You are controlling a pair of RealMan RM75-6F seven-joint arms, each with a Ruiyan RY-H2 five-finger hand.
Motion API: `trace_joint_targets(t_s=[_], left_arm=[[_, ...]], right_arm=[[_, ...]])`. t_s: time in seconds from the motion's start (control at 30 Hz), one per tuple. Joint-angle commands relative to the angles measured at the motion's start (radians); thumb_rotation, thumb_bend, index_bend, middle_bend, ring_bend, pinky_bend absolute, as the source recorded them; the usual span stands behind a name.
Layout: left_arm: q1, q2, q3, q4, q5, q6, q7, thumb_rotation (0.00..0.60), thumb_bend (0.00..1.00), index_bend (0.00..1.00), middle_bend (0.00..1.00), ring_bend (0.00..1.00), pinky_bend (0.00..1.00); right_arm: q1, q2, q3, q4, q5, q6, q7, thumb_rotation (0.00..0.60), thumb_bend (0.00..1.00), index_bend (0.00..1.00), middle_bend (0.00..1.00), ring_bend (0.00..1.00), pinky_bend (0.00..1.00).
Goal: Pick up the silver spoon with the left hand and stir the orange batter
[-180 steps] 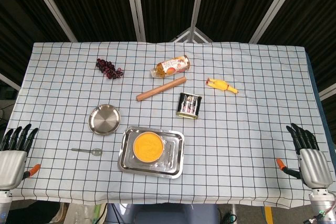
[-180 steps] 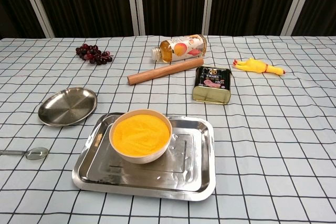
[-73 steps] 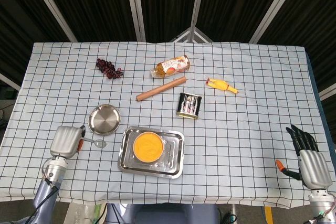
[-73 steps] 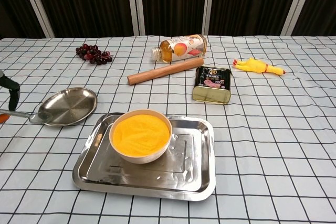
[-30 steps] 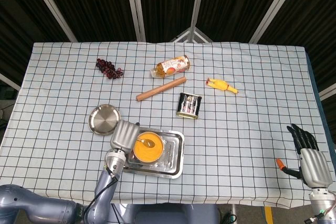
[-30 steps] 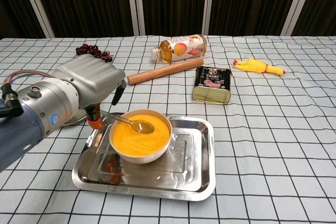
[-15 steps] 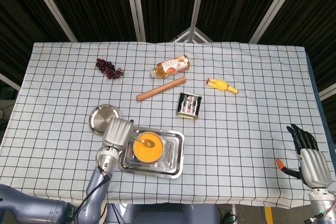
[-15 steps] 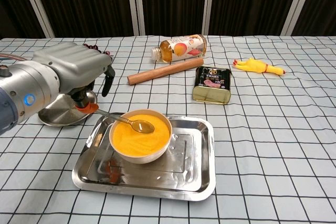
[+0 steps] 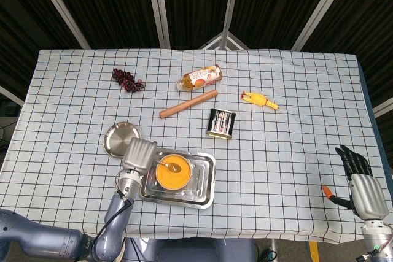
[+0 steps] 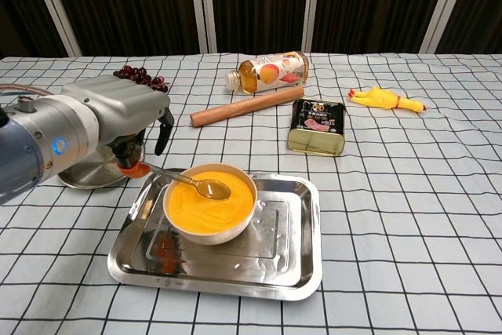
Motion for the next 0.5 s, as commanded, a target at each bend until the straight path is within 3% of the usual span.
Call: trace_joint_targets(t_s=[0.03,0.5], left_arm=[[-0.009,-0.009,0.003,0.014,-0.011,-0.001,-0.005,0.6,0.47,0.47,1.0,1.0,1.0],[-0.043,-0.034,0.024,0.05,-0.037,0.01,-0.018,0.6,0.48,0.49,1.0,1.0,1.0]], right_arm=[[0.0,0.0,0.0,0.0,0.0,0.0,0.0,0.6,0.34,0.0,0.0,0.0,0.0],[0.0,0.001,0.0,0.0,-0.001,0.002,0.004,0.6,0.34,0.0,0.0,0.0,0.0]])
